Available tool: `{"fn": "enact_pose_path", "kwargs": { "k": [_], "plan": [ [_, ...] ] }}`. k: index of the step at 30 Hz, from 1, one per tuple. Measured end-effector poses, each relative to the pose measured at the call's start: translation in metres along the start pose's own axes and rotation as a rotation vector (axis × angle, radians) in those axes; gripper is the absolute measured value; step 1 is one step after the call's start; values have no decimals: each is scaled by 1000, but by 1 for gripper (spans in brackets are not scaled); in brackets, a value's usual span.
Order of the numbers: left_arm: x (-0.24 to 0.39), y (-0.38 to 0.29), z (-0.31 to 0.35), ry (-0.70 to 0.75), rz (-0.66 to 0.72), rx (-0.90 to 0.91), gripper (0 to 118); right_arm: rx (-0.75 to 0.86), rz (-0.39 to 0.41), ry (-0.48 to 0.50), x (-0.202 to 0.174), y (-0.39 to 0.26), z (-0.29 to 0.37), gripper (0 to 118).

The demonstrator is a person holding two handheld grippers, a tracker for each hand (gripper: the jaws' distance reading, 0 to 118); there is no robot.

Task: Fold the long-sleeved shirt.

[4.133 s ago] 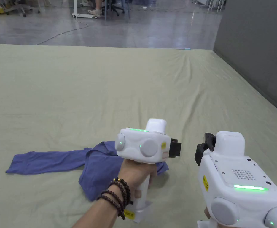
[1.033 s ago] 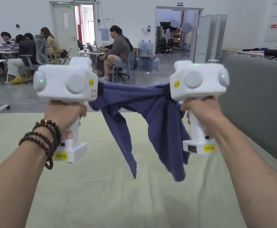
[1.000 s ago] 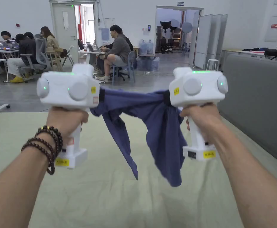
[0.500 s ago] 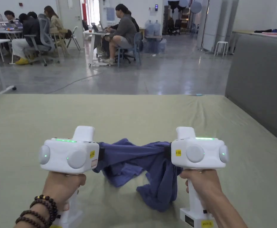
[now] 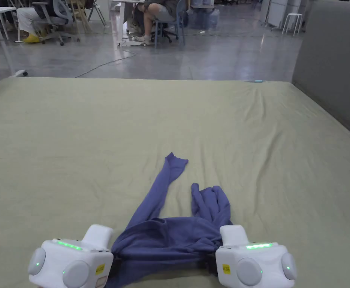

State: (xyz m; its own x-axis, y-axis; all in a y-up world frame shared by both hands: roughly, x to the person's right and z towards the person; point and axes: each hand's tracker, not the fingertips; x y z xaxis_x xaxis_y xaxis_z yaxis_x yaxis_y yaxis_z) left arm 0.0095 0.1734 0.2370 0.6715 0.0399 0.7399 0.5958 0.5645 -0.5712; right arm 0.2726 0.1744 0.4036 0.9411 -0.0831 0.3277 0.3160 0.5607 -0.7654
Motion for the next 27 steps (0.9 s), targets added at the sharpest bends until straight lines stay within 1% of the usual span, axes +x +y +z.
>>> {"fn": "enact_pose_path", "kwargs": {
  "k": [1,2,3,4,5,6,7,8,9,10,11,12,13,14,15,16,18,19,20,21,22,23,25,27],
  "plan": [
    [-1,-4,3,-1,4,4,5,4,1,-3,-1,0,3,14],
    [-2,-5,9,-17,25,51,7,6,1,5,0,1,8,30],
    [-4,-4,17,-28,36,91,29,6,-4,8,0,3,16,68],
    [-3,-3,28,-43,27,112,70,43,-28,23,1,3,29,99],
    [-3,-2,37,-40,21,128,109,82,-33,26,2,2,39,115],
    [-4,0,45,-42,17,129,118,129,-40,48,6,2,52,118],
    [-5,2,53,-38,11,124,117,180,-42,47,8,3,65,118],
    [-6,4,57,-57,11,196,116,207,-48,33,10,5,74,117],
    [-7,7,59,-53,8,181,104,211,-60,6,11,8,80,98],
    [-7,13,58,-24,17,160,69,224,-86,-18,17,10,87,54],
    [-5,15,63,-23,15,170,29,244,-98,-38,19,12,92,31],
    [-4,17,63,-17,9,189,13,246,-93,-52,19,14,93,5],
    [-4,20,56,3,-3,196,0,220,-123,-116,21,15,92,0],
    [-3,22,49,14,-3,200,0,228,-94,-91,26,25,90,0],
    [-4,26,43,7,-9,180,0,201,-75,-53,28,28,91,0],
    [0,26,45,-6,10,166,0,201,-81,-20,29,31,92,0],
    [-3,30,32,-37,43,173,0,215,-91,-26,29,24,92,0],
    [-4,32,26,-33,49,178,0,214,-79,-31,29,26,92,0],
    [-4,33,20,-4,62,174,11,208,-69,-33,29,28,91,0],
    [-7,34,9,-5,65,147,63,204,-68,-33,29,29,90,0],
    [-10,34,-7,-2,70,51,103,200,-72,-28,31,25,84,0],
    [-10,30,-20,43,92,-28,118,196,-78,-21,32,26,82,0],
    [-8,20,-31,65,103,-79,117,186,-86,-16,35,26,75,0],
    [-5,11,-45,71,61,-100,115,172,-80,-20,40,30,64,0]
  ]
}}
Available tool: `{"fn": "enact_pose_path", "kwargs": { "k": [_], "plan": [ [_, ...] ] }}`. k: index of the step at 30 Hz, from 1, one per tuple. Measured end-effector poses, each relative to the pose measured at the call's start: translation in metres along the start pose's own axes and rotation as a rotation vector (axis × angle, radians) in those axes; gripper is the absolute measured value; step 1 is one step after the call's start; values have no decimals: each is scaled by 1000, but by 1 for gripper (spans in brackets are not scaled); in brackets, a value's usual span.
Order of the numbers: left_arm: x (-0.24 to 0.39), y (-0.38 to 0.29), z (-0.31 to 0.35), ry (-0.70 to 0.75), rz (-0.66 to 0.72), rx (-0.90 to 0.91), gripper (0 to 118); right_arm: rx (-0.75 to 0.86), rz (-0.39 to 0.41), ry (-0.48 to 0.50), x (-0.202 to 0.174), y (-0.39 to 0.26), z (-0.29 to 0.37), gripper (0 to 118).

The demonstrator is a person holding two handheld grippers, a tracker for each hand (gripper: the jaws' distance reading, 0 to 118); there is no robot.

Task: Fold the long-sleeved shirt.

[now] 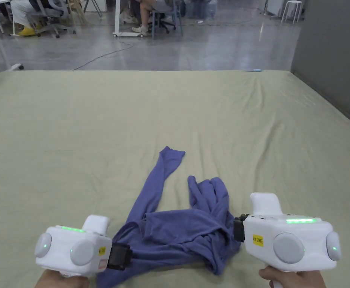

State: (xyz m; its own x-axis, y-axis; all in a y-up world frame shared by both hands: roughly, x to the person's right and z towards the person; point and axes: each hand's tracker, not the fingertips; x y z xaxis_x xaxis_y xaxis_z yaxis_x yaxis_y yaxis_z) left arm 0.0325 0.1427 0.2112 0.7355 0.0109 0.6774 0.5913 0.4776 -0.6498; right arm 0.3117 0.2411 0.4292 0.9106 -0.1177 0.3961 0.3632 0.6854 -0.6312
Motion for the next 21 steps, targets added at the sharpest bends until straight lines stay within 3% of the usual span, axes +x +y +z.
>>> {"fn": "enact_pose_path", "kwargs": {
  "k": [1,2,3,4,5,7,8,9,10,11,17,20,21],
  "plan": [
    [2,-4,-1,17,-21,-9,106,-7,6,-5,2,6,-8,0],
    [5,-7,-2,22,-34,12,85,-17,14,-6,5,13,-17,0],
    [5,-9,-1,0,-36,35,51,-20,13,-5,11,19,-29,0],
    [6,-10,2,-90,-6,69,33,-27,12,-6,15,32,-40,0],
    [8,-7,10,-65,10,68,9,-30,8,-2,20,44,-50,0],
    [14,-1,16,-33,-42,79,6,-28,8,-5,33,77,-80,5],
    [13,1,17,-32,-58,81,6,-18,17,-17,37,92,-92,28],
    [12,7,23,-39,-60,81,6,-11,28,-29,41,108,-108,71],
    [9,9,26,-46,-50,80,6,-33,28,-30,48,124,-128,97],
    [7,10,28,-55,-37,83,6,-72,37,-44,53,133,-143,105],
    [-4,17,35,-81,-6,93,6,-266,76,-62,62,150,-227,100],
    [-5,17,33,-84,1,87,6,-415,85,-99,53,138,-252,75],
    [-3,19,32,-81,0,84,6,-380,103,-123,47,132,-252,73]
  ]
}}
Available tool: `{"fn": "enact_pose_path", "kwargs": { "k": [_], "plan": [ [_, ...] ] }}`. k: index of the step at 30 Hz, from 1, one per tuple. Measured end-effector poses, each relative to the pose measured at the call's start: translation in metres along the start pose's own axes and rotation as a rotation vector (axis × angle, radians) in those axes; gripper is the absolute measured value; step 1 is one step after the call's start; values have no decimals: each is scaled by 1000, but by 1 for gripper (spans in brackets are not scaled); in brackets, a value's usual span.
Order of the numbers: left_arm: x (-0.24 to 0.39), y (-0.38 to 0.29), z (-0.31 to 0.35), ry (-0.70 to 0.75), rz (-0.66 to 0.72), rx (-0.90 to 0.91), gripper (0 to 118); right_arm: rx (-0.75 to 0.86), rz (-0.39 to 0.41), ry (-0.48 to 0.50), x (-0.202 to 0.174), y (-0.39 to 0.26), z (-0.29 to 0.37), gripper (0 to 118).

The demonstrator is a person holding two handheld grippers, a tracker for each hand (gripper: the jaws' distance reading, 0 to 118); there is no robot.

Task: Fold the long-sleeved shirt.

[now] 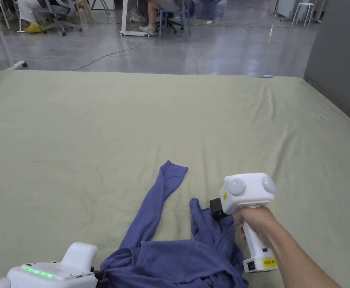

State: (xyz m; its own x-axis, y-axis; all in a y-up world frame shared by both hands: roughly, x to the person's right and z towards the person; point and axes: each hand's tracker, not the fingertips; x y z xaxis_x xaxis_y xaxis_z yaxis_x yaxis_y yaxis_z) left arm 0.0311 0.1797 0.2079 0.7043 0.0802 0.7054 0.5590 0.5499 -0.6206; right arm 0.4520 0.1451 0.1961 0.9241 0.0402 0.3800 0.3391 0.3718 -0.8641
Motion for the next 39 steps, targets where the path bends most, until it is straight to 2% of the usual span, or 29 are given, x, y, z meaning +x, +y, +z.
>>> {"fn": "enact_pose_path", "kwargs": {
  "k": [2,3,4,5,7,9,10,11,13,18,23,28,30,34,39],
  "plan": [
    [0,0,-1,3,3,-4,6,19,39,-37,-10,1,10,66],
    [0,1,-1,5,6,-3,6,27,41,-25,-10,1,16,43],
    [1,4,0,8,8,5,6,40,52,-20,-9,1,23,0],
    [1,6,3,11,4,16,6,77,58,-85,-7,0,30,0],
    [-4,17,16,37,19,88,6,107,1,4,1,0,50,0],
    [-17,32,33,19,61,151,6,162,-33,28,14,-2,77,0],
    [-24,43,42,20,68,189,6,250,-27,-29,22,2,95,0],
    [-29,53,51,34,57,216,6,303,-22,-42,29,3,114,0],
    [-37,78,76,85,25,289,6,376,-68,3,48,12,156,0],
    [-68,150,123,183,63,433,6,560,-116,-25,86,47,253,0],
    [-84,240,167,228,76,542,6,707,-166,-106,113,95,339,0],
    [-68,335,201,274,-19,643,6,835,-204,-178,128,149,405,0],
    [-64,364,214,233,11,678,6,887,-236,-199,132,164,426,0],
    [-58,408,225,249,40,705,6,926,-268,-215,139,180,449,0],
    [-58,413,205,267,24,674,6,886,-273,-200,146,176,423,0]
  ]
}}
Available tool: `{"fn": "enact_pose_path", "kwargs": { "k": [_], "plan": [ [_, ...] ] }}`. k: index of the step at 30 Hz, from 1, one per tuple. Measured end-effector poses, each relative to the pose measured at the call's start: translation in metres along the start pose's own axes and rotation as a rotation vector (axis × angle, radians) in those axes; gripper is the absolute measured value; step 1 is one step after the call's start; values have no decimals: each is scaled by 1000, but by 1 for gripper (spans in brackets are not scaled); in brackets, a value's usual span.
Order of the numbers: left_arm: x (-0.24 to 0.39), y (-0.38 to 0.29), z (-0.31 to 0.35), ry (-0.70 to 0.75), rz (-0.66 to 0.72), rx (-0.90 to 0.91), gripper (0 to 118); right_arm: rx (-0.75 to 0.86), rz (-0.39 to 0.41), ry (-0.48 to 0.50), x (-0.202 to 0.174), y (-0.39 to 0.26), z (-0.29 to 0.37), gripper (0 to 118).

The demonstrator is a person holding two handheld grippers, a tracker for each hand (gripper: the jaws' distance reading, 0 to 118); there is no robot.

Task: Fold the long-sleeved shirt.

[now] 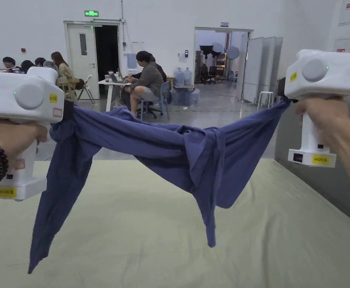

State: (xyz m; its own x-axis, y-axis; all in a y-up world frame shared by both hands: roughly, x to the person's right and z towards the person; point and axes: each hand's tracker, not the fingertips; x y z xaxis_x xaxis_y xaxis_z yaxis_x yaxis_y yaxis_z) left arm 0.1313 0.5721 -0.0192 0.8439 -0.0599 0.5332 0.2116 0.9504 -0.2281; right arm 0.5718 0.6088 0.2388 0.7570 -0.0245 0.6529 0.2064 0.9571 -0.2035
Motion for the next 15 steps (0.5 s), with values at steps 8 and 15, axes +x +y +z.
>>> {"fn": "enact_pose_path", "kwargs": {
  "k": [8,15],
  "plan": [
    [3,-156,-48,-58,33,-270,6,-248,-51,49,1,-164,-49,0],
    [10,-275,-33,-97,44,-409,6,-406,-48,61,8,-277,-60,0]
  ]
}}
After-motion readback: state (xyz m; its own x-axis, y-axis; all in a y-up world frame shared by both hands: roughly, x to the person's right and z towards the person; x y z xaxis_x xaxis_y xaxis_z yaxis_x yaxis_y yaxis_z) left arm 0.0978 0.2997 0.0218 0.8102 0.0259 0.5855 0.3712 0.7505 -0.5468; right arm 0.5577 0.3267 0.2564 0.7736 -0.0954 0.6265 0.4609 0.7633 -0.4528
